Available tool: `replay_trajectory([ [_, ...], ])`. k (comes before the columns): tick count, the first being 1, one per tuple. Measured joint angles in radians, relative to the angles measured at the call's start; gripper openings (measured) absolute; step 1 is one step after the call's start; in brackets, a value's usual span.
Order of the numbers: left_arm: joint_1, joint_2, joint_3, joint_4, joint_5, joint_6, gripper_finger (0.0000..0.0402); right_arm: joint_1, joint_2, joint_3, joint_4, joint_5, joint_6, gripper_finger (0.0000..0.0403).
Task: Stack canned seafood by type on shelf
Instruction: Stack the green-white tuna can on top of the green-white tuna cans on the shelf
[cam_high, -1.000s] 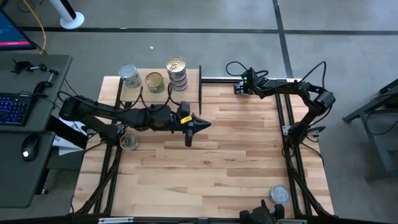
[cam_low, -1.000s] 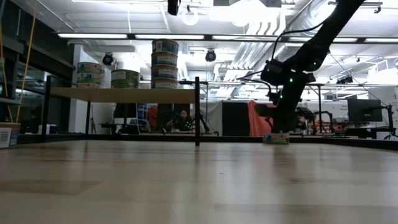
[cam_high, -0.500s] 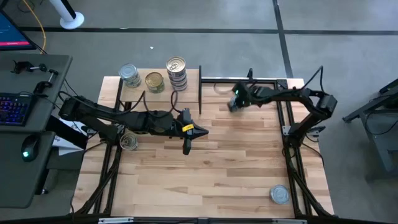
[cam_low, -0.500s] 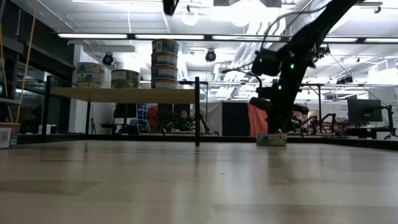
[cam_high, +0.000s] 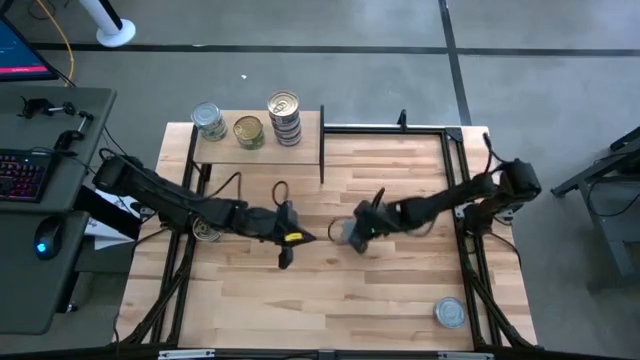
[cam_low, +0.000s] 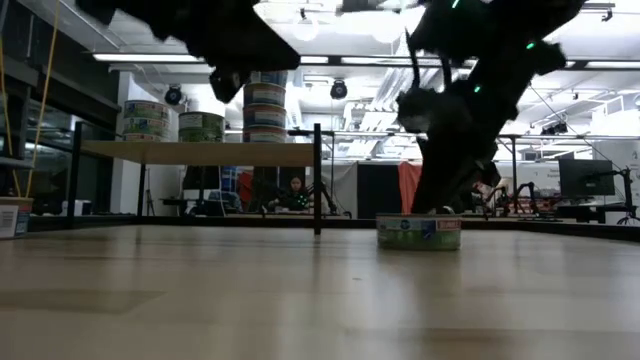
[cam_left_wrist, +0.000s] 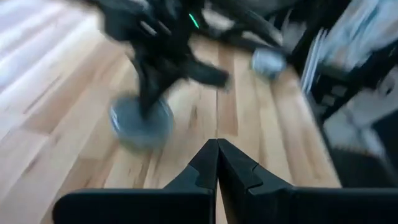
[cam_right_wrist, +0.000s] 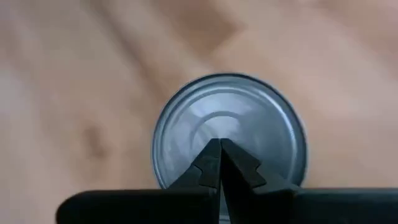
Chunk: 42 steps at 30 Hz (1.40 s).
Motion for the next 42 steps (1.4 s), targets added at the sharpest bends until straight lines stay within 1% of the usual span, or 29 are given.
replay_trajectory([
  [2,0.001,0.0,-0.084,0.158,-0.009,0.004,0.0,0.043,0.02,0.0,0.065,-0.001,0.003,0.0],
  [4,0.001,0.0,-0.157,0.227,-0.01,0.006,0.0,0.073,0.054,0.01,0.114,-0.005,0.0,0.0],
  [8,-0.005,0.0,-0.241,0.215,-0.007,0.048,0.0,0.108,0.151,0.099,0.143,0.003,-0.021,0.0],
  [11,-0.017,0.001,-0.282,0.206,-0.004,0.126,0.0,0.116,0.249,0.212,0.163,0.002,-0.112,0.0],
  [14,-0.026,0.0,-0.3,0.2,-0.003,0.186,0.0,0.112,0.343,0.358,0.16,-0.021,-0.213,0.0],
  [16,-0.035,0.0,-0.301,0.201,-0.003,0.213,0.0,0.101,0.372,0.457,0.111,-0.049,-0.255,0.0],
  [19,-0.051,0.0,-0.301,0.211,-0.003,0.244,0.0,0.086,0.368,0.58,-0.052,-0.065,-0.317,0.0],
  [21,-0.064,0.001,-0.301,0.229,-0.008,0.253,0.0,0.081,0.356,0.633,-0.189,-0.055,-0.358,0.0],
  [23,-0.078,0.017,-0.299,0.263,-0.012,0.274,0.0,0.079,0.336,0.653,-0.279,-0.056,-0.401,0.0],
  [26,-0.098,0.064,-0.294,0.295,-0.034,0.326,0.0,0.081,0.292,0.607,-0.352,-0.076,-0.427,0.0],
  [29,-0.109,0.142,-0.246,0.289,-0.06,0.331,0.0,0.09,0.254,0.486,-0.348,-0.099,-0.411,0.0],
  [32,-0.116,0.24,-0.165,0.282,-0.062,0.341,0.0,0.1,0.21,0.354,-0.216,-0.135,-0.373,0.0],
  [36,-0.121,0.332,-0.08,0.187,-0.07,0.32,0.0,0.12,0.204,0.252,-0.052,-0.214,-0.364,0.0],
  [38,-0.125,0.346,-0.053,0.146,-0.094,0.277,0.0,0.134,0.206,0.227,0.039,-0.21,-0.386,0.0],
  [42,-0.142,0.347,-0.045,0.117,-0.137,0.237,0.0,0.152,0.215,0.204,0.11,-0.141,-0.447,0.0],
])
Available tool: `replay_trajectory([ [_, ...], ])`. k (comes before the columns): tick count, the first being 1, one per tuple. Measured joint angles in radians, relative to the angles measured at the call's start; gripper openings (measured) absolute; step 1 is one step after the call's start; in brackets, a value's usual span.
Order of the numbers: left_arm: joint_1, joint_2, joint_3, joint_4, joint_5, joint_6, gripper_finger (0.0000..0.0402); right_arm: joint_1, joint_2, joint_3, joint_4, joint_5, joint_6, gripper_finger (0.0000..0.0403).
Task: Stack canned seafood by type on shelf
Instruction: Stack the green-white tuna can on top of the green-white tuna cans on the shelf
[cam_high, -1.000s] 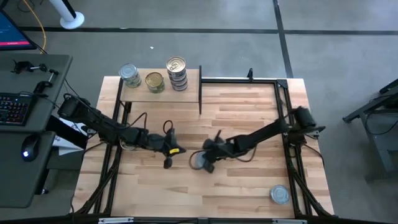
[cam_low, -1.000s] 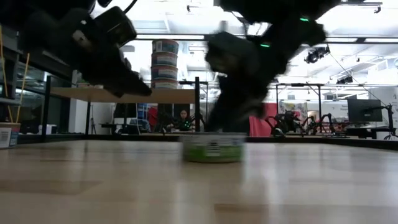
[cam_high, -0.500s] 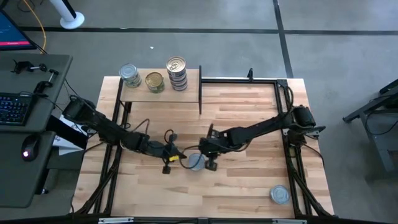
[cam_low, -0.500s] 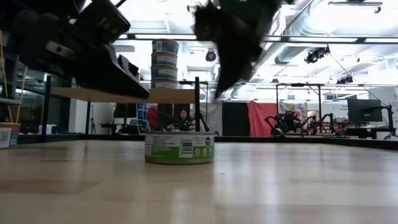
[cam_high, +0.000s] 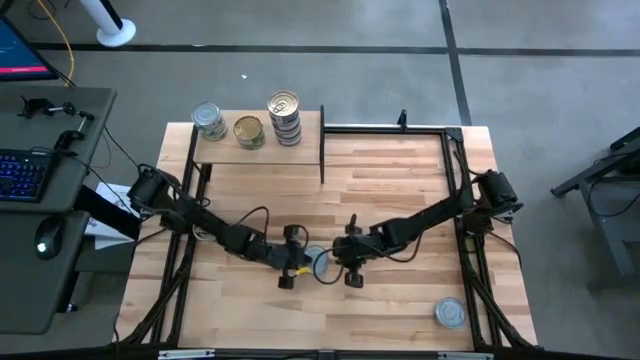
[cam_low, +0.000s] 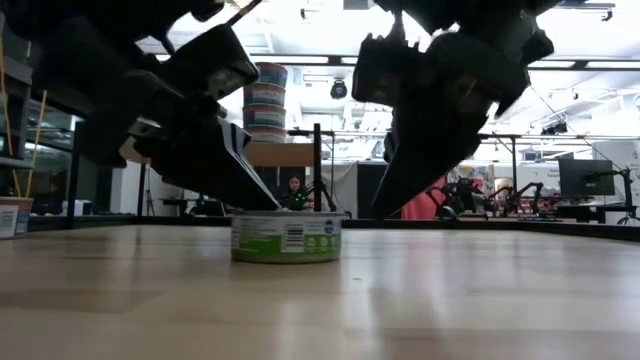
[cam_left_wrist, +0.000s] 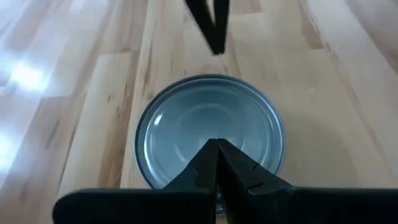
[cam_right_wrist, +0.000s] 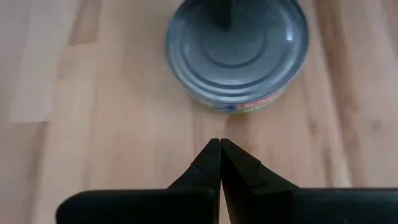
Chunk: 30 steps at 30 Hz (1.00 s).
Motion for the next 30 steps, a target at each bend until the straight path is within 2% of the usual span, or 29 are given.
replay_trajectory([
  [12,-0.048,-0.164,-0.019,-0.196,-0.115,-0.011,0.0,-0.002,0.023,-0.006,0.058,0.067,-0.071,0.0],
  [17,-0.048,-0.157,-0.056,-0.181,-0.082,-0.037,0.0,-0.002,0.045,-0.007,0.091,0.059,-0.106,0.0],
  [30,-0.048,-0.143,-0.079,-0.095,-0.083,-0.027,0.0,-0.014,0.073,-0.006,0.11,0.058,-0.025,0.0],
])
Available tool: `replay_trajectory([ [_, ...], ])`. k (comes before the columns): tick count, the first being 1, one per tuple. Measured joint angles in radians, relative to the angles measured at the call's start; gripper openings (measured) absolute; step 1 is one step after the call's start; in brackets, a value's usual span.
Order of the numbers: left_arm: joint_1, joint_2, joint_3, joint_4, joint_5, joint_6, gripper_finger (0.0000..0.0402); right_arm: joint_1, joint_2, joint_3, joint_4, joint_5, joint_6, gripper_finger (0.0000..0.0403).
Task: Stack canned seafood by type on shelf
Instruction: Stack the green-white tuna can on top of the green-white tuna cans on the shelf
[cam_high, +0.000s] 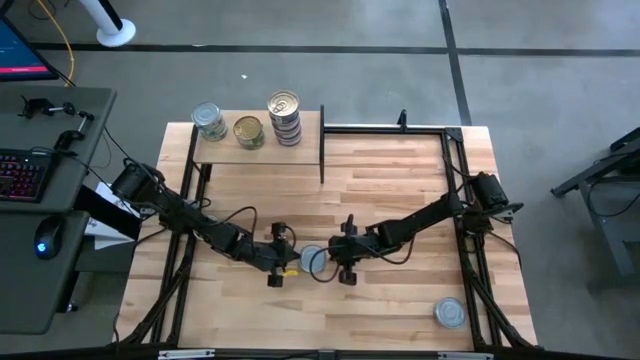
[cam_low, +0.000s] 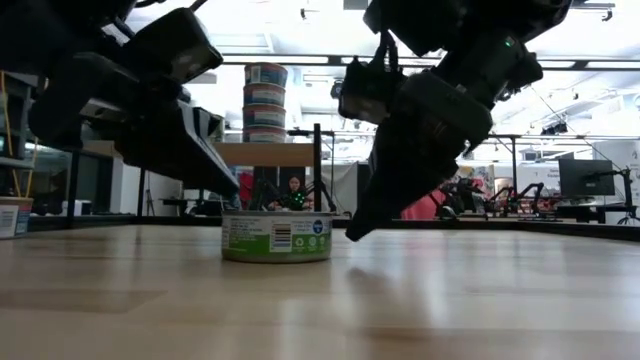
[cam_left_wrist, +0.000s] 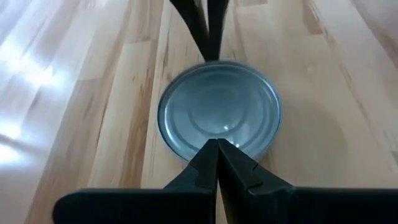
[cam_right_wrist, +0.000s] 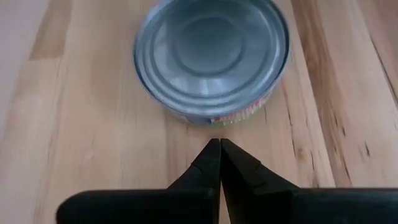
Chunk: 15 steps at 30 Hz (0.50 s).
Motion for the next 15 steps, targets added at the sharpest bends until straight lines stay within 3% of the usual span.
replay_trajectory([
  [15,0.002,0.026,-0.017,0.004,0.004,0.008,0.0,0.0,0.002,0.0,0.069,-0.006,0.025,0.0],
])
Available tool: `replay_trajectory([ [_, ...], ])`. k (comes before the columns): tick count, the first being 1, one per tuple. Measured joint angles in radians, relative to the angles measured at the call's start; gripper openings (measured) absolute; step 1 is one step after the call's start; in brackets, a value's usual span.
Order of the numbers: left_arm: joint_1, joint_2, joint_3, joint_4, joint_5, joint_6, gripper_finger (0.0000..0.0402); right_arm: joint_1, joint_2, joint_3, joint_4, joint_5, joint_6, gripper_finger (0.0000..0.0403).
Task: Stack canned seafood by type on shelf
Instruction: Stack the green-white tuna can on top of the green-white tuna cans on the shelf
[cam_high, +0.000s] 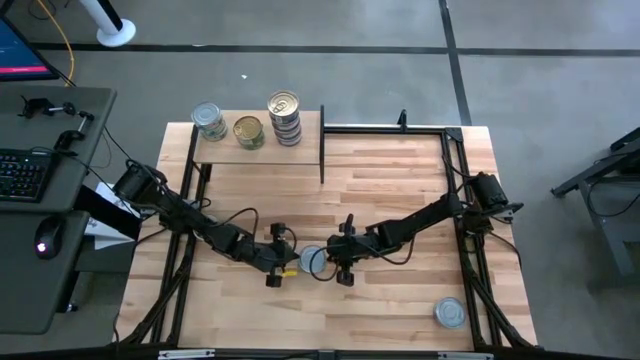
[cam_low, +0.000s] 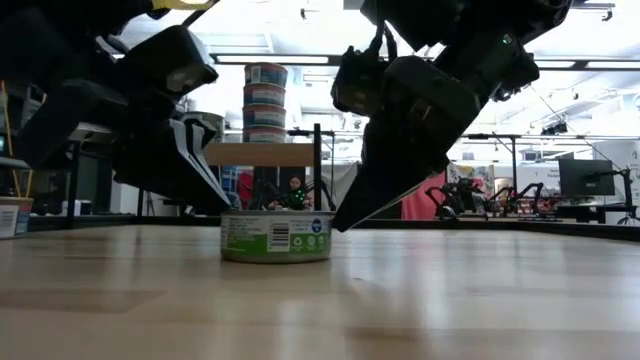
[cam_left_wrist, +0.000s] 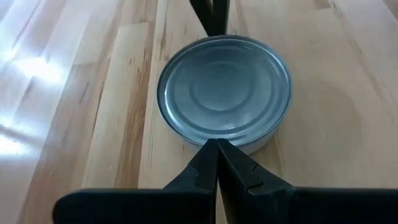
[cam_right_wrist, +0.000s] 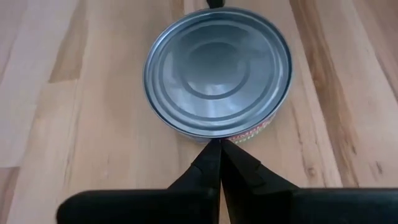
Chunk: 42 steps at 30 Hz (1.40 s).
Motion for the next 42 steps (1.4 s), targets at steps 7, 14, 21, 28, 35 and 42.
replay_trajectory([
  [7,-0.002,0.003,0.0,0.019,0.001,-0.008,0.0,0.0,0.0,0.001,-0.005,-0.001,0.006,0.0],
  [14,-0.002,-0.027,0.001,0.046,0.001,-0.009,0.0,-0.001,0.0,0.005,0.0,0.007,0.006,0.0],
  [21,-0.006,-0.007,0.0,0.05,0.017,-0.013,0.0,0.0,0.0,0.005,-0.002,0.006,0.006,0.0],
  [28,-0.019,0.03,0.002,0.058,0.02,-0.053,0.0,0.0,0.0,0.004,0.017,0.005,0.001,0.0],
  [35,-0.032,0.035,0.002,0.053,0.018,-0.071,0.0,0.001,-0.001,0.008,0.071,-0.001,0.006,0.0],
  [42,-0.053,0.03,0.002,0.038,-0.003,-0.075,0.0,0.002,-0.003,0.058,0.065,-0.024,-0.001,0.0],
])
